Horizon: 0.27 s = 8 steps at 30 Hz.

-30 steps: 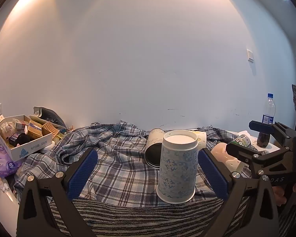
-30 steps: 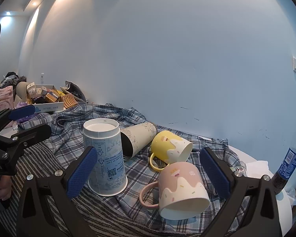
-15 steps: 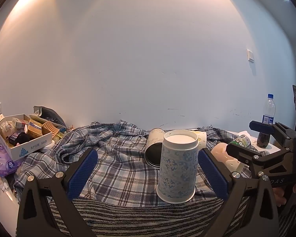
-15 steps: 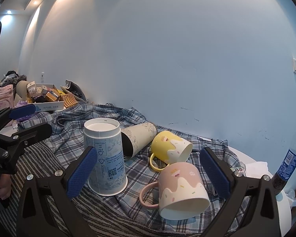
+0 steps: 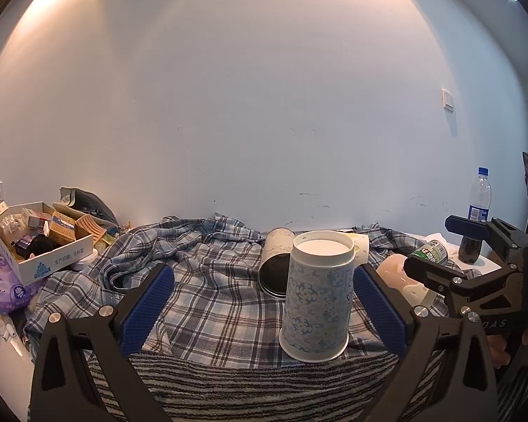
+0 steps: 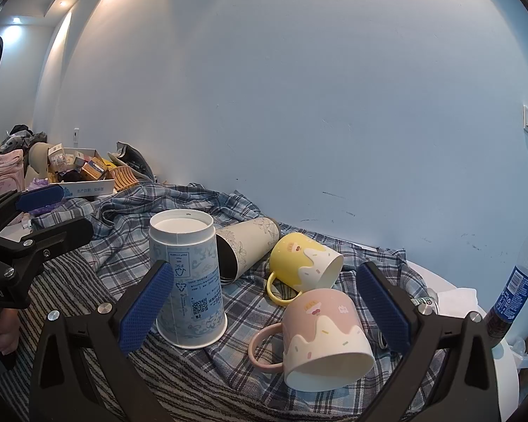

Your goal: Flip cup upside down

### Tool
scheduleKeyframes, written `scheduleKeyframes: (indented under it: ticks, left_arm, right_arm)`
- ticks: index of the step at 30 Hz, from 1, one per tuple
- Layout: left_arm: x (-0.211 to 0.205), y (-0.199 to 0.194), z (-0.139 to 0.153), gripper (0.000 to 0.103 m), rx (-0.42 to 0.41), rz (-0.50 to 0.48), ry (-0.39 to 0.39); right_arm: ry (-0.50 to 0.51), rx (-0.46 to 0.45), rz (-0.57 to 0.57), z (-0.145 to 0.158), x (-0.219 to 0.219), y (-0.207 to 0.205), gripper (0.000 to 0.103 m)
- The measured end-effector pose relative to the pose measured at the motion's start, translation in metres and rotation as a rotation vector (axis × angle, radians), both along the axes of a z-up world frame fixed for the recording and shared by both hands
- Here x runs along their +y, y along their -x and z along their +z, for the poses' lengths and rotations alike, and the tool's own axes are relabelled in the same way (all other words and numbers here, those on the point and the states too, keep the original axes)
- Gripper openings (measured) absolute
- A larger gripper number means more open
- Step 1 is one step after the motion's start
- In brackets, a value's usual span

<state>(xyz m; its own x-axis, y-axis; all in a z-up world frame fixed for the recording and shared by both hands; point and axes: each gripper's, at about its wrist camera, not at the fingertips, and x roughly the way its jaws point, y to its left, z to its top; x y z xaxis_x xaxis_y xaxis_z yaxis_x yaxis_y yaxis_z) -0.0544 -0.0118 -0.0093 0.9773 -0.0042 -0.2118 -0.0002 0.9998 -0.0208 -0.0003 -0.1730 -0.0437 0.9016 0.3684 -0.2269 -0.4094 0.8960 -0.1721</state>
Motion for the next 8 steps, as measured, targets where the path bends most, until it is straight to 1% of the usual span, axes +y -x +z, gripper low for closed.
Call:
scheduleKeyframes:
  ticks: [8]
  left_arm:
    - [0.0023,0.001,0.0007,0.103,-0.004,0.001,0.006]
  right_arm:
    - [0.006,-0.002,0.001,-0.0003,0.0004,-0.0006,0.103]
